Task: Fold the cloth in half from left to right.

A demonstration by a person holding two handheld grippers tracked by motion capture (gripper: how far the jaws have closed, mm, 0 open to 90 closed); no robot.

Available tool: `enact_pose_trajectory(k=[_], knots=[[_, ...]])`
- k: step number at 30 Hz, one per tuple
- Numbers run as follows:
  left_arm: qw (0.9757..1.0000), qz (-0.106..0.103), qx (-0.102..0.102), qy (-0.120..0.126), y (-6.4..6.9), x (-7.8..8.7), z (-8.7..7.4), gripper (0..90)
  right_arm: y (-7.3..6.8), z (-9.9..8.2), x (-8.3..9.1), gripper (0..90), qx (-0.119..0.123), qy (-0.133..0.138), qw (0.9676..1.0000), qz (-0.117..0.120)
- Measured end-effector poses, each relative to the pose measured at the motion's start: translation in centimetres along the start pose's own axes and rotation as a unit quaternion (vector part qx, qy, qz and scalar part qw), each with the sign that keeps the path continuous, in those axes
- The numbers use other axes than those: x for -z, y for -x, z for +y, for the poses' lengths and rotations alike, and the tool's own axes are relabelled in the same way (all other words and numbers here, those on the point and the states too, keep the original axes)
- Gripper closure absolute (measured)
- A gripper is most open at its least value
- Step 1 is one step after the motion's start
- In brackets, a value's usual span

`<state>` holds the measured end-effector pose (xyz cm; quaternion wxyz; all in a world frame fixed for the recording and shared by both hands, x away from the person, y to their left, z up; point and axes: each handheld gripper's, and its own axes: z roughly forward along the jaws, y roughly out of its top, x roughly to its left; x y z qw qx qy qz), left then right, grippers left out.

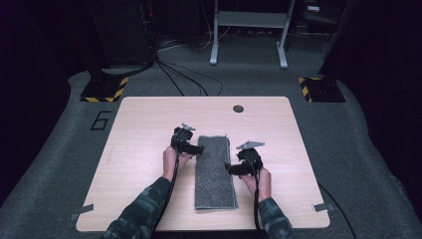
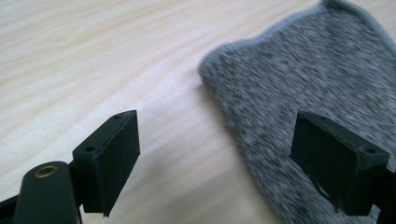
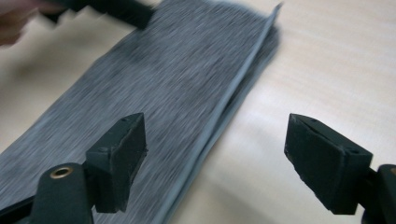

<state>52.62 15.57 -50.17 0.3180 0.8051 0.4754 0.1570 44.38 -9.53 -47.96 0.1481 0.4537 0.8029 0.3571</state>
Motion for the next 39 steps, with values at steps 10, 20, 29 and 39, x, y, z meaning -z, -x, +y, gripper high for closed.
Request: enact_pose_trajectory(k=[10,20,29,39], knots=[[0.9995,0.030,0.007,-0.008,-0.5,-1.5,1.1,15.5,3.3,4.1,-5.9,21.1,-0.048,-0.021,0.9980,-0.036],[0.9982,0.050,-0.006,-0.032,-0.6,-2.2,1.2,14.9,4.0,3.7,-7.6,20.1,-0.038,-0.054,0.9930,-0.098],[0.9993,0.033,0.010,-0.012,-0.8,-1.0,1.1,13.4,4.0,3.7,-6.4,18.4,-0.049,-0.039,0.9958,-0.067],[0.9994,-0.023,-0.019,-0.017,1.6,2.6,-2.2,13.3,0.5,0.0,-2.5,19.7,-0.021,-0.047,0.9977,-0.044]])
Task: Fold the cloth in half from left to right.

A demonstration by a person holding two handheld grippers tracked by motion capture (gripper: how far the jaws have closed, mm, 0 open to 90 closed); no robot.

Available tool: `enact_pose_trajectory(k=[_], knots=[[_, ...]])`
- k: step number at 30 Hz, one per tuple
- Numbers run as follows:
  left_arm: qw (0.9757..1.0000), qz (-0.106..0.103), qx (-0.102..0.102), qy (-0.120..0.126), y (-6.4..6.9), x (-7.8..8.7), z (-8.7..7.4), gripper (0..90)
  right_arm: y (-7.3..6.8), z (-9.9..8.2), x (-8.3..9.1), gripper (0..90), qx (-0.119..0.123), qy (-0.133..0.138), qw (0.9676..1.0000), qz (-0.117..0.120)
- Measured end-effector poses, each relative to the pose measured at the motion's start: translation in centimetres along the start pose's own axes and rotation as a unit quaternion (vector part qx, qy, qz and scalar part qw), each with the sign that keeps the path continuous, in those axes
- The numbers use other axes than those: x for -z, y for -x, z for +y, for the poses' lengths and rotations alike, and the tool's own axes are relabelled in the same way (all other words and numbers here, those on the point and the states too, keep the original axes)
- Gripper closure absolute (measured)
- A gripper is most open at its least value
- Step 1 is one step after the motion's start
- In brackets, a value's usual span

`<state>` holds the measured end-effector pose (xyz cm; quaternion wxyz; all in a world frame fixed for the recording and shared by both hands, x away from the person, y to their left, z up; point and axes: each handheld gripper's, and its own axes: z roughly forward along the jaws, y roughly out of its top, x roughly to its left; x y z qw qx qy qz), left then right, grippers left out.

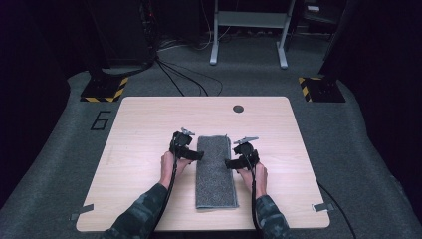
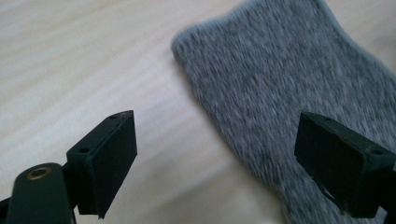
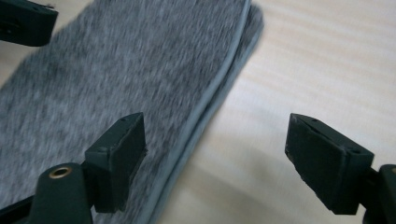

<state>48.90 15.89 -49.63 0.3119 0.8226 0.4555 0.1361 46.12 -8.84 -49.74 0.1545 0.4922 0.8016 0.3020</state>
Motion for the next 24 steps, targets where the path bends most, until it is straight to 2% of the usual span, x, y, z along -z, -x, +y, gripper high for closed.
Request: enact_pose_trajectory(k=[2,4,6,9,11,12,17,19,22,23,24], knots=[[1.0000,0.001,-0.003,0.000,0.2,0.2,-0.5,13.6,-0.2,-0.5,0.2,19.7,0.000,-0.003,1.0000,-0.001],[0.9998,0.002,-0.014,-0.012,0.6,0.3,-2.0,13.9,-0.5,-1.8,0.9,19.6,0.012,-0.005,0.9999,-0.002],[0.9996,0.008,-0.019,-0.021,0.8,0.1,-2.5,13.9,-0.7,-2.3,1.0,19.5,0.013,-0.010,0.9999,-0.002],[0.9994,0.015,-0.023,-0.022,0.6,0.0,-2.6,13.7,-0.7,-2.7,0.8,19.5,0.024,-0.014,0.9996,-0.009],[0.9992,0.017,-0.028,-0.023,0.5,-0.1,-2.4,13.6,-0.7,-2.7,0.7,19.4,0.020,-0.017,0.9996,-0.007],[0.9991,0.017,-0.029,-0.024,0.4,-0.2,-2.4,13.0,-0.5,-2.6,0.3,18.0,0.026,-0.018,0.9995,-0.009],[0.9992,0.024,-0.024,-0.020,0.1,-0.2,-2.2,12.9,-0.4,-2.2,-0.1,17.6,0.023,-0.017,0.9996,-0.010],[0.9995,0.018,-0.020,-0.014,0.1,0.2,-2.4,12.9,-0.5,-2.3,0.1,17.9,0.022,-0.016,0.9996,-0.009],[0.9997,-0.004,-0.022,-0.006,0.8,1.8,-3.1,12.9,-0.7,-2.8,1.1,17.9,0.023,-0.007,0.9997,-0.002],[0.9997,-0.004,-0.022,-0.006,0.8,1.8,-3.1,12.9,-0.7,-2.8,1.1,17.9,0.023,-0.007,0.9997,-0.002],[0.9996,-0.013,-0.023,-0.003,1.2,2.3,-3.5,12.9,-1.0,-3.3,1.8,18.0,0.020,-0.005,0.9998,0.004]])
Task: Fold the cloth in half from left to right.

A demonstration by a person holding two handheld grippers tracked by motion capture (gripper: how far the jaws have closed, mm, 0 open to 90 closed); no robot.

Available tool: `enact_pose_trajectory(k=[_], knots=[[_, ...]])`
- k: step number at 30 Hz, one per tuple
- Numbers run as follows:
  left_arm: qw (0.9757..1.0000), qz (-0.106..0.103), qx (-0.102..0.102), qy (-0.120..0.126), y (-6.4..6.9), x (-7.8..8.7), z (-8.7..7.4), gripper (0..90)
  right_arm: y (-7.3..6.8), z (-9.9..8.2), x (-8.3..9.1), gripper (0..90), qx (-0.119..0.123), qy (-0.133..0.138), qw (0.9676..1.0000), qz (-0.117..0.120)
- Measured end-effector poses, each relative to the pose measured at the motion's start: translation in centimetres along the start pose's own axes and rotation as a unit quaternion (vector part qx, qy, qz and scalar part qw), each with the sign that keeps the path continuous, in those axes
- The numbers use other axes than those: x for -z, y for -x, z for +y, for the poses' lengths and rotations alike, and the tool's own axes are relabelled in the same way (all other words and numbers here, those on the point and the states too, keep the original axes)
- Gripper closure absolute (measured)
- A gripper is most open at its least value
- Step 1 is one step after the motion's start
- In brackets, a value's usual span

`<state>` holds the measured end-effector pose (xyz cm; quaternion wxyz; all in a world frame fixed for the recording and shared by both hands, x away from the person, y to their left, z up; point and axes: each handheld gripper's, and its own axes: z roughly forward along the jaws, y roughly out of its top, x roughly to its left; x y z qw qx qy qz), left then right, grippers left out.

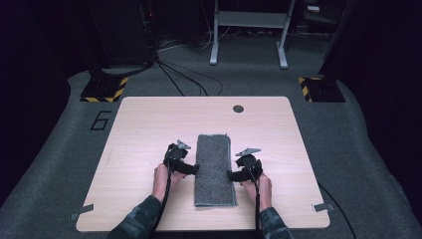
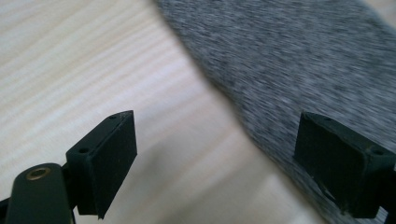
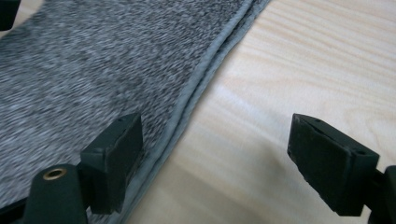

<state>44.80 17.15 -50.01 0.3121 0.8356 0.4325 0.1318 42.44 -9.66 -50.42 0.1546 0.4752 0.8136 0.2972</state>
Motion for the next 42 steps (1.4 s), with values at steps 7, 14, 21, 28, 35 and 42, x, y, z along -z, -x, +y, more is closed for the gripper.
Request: enact_pose_trajectory(k=[7,14,21,28,35,42], knots=[[0.9991,-0.028,-0.033,-0.003,2.9,1.8,-2.6,13.9,-1.0,-2.0,1.6,18.6,0.013,0.005,0.9999,0.006],[0.9985,-0.017,-0.045,-0.025,3.5,1.4,-3.8,13.8,-1.4,-3.5,1.6,18.4,0.021,-0.008,0.9997,0.004],[0.9986,-0.036,-0.040,0.002,4.3,3.4,-4.6,13.0,-1.8,-4.2,2.8,18.1,0.020,-0.004,0.9998,0.008],[0.9951,-0.037,-0.090,-0.017,6.9,3.6,-6.7,12.6,-3.2,-6.1,3.7,17.4,0.017,0.004,0.9996,0.020],[0.9955,-0.044,-0.082,-0.018,6.8,3.6,-6.9,12.4,-3.1,-6.5,3.8,17.0,0.021,0.002,0.9996,0.017],[0.9977,-0.055,-0.040,-0.004,4.3,3.9,-5.8,10.2,-1.7,-5.5,4.2,14.7,0.009,0.014,0.9992,0.036]])
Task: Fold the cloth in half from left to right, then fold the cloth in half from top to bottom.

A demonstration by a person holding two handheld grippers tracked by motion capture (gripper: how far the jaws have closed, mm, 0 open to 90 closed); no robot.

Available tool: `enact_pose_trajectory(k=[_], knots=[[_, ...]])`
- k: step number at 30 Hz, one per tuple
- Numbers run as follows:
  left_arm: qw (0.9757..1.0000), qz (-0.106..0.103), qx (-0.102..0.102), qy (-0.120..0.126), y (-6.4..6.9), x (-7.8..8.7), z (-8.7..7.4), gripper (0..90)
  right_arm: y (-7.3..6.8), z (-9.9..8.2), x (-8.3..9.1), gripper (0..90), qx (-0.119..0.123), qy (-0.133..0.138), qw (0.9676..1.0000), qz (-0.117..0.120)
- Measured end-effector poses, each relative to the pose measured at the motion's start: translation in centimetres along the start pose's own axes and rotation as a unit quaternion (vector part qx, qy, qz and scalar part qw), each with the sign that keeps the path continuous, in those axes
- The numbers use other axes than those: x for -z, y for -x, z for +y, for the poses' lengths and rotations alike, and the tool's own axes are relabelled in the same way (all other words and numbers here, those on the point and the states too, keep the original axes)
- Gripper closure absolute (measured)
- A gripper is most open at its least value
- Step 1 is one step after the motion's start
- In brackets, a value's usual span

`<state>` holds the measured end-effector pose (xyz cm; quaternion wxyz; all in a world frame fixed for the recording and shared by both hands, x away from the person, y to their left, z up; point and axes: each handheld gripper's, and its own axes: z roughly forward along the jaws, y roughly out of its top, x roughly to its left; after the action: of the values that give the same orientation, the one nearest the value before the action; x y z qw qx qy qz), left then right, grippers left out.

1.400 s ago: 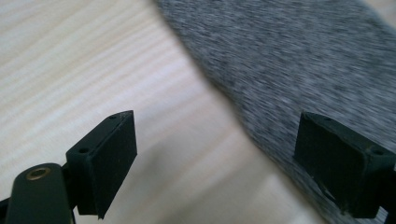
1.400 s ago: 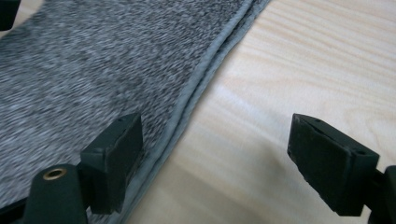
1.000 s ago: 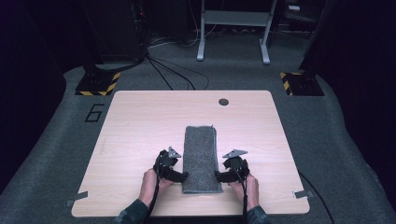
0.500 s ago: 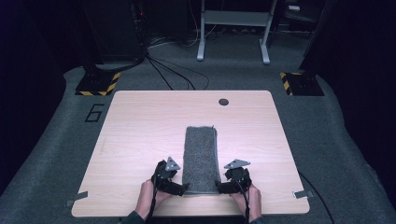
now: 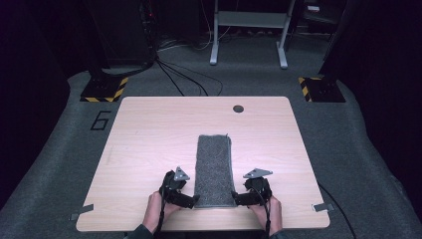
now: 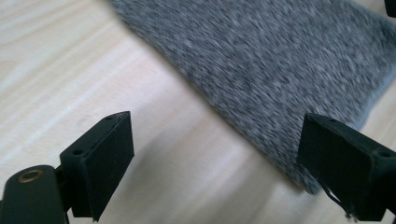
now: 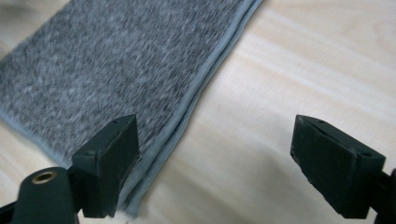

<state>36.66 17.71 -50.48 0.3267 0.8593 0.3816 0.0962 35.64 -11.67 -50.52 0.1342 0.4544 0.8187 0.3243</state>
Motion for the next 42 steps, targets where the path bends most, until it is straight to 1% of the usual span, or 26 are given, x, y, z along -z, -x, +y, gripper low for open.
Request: enact_pose_trajectory(k=[3,5,7,8,9,12,14,16,17,20,21,22,23,25,27,28,29,30,31,32,33,34,35,37,38,42], knots=[[0.9997,-0.005,0.021,0.008,-1.7,0.0,1.0,9.3,0.9,1.1,-0.1,14.5,-0.007,0.009,0.9999,0.005],[0.9994,-0.002,0.031,0.014,-3.3,-0.2,2.1,8.9,1.7,2.2,-0.3,14.4,0.001,0.015,0.9999,0.007],[0.9991,0.003,0.038,0.018,-4.5,-0.3,3.1,8.8,2.7,3.7,-0.8,14.3,-0.006,0.018,0.9997,0.012],[0.9989,0.007,0.040,0.022,-5.0,-0.5,3.5,8.8,3.1,4.2,-1.0,14.3,-0.003,0.024,0.9996,0.012],[0.9987,0.006,0.044,0.025,-5.8,-0.6,4.2,8.9,3.5,4.8,-1.2,14.3,-0.006,0.022,0.9997,0.012],[0.9982,0.008,0.054,0.026,-7.3,-1.3,5.7,8.8,4.9,7.1,-2.7,14.2,-0.014,0.017,0.9997,0.010],[0.9980,0.013,0.056,0.025,-7.8,-1.8,6.2,8.9,5.4,8.0,-3.5,14.1,-0.026,0.010,0.9995,0.015],[0.9978,0.012,0.060,0.025,-8.2,-2.3,6.7,9.0,6.0,8.8,-4.4,14.1,-0.015,0.004,0.9998,0.012],[0.9977,0.014,0.060,0.027,-8.5,-2.7,7.2,9.0,6.0,9.1,-4.7,14.2,-0.022,0.003,0.9996,0.015],[0.9974,0.003,0.069,0.023,-9.0,-3.8,8.1,8.9,6.4,10.4,-5.8,14.3,-0.023,0.004,0.9995,0.019],[0.9977,0.005,0.064,0.021,-9.2,-4.2,8.4,8.9,6.5,10.7,-6.0,14.4,-0.018,0.002,0.9997,0.018],[0.9976,0.002,0.067,0.018,-9.4,-4.6,8.7,8.8,6.5,11.0,-6.3,14.4,-0.018,0.004,0.9997,0.015],[0.9977,0.003,0.066,0.019,-9.6,-5.1,9.1,8.7,6.6,11.3,-6.6,14.5,-0.021,0.003,0.9996,0.019],[0.9976,0.002,0.067,0.016,-9.9,-5.7,9.8,8.9,6.8,12.0,-7.2,14.7,-0.020,0.005,0.9997,0.016],[0.9978,0.008,0.064,0.017,-10.3,-6.2,10.5,9.8,7.2,12.4,-7.7,15.0,-0.024,0.001,0.9995,0.019],[0.9974,0.008,0.069,0.016,-10.5,-6.4,10.9,10.7,7.3,12.8,-8.1,16.1,-0.031,0.002,0.9993,0.020],[0.9971,0.009,0.074,0.020,-10.7,-6.6,11.2,10.8,7.5,13.0,-8.4,16.5,-0.029,0.001,0.9995,0.015],[0.9968,0.012,0.076,0.023,-11.0,-6.8,11.5,11.9,7.7,13.3,-8.7,17.2,-0.038,0.000,0.9991,0.019],[0.9967,0.013,0.078,0.021,-11.2,-7.0,11.7,13.8,7.9,13.5,-9.0,18.8,-0.038,-0.001,0.9990,0.022],[0.9961,0.015,0.084,0.023,-11.3,-7.2,11.9,14.1,7.9,13.6,-9.2,20.5,-0.044,0.001,0.9988,0.020],[0.9955,0.018,0.090,0.025,-11.6,-7.5,12.1,14.9,8.0,13.8,-9.3,21.2,-0.042,0.001,0.9990,0.014],[0.9949,0.023,0.094,0.025,-11.7,-7.7,12.2,15.8,8.2,14.0,-9.7,22.1,-0.049,-0.003,0.9987,0.017],[0.9946,0.020,0.101,0.017,-12.0,-8.0,12.4,17.2,8.4,14.1,-9.8,23.2,-0.051,-0.003,0.9985,0.018],[0.9939,0.024,0.106,0.017,-12.2,-8.4,12.6,22.7,8.7,14.5,-10.2,27.6,-0.057,0.000,0.9982,0.015],[0.9938,0.030,0.106,0.017,-12.2,-8.6,12.7,24.5,8.8,14.6,-10.4,28.3,-0.057,-0.006,0.9982,0.014],[0.9928,0.025,0.116,0.018,-12.5,-9.0,12.9,29.8,9.4,14.8,-11.4,34.3,-0.072,-0.017,0.9972,0.011]])
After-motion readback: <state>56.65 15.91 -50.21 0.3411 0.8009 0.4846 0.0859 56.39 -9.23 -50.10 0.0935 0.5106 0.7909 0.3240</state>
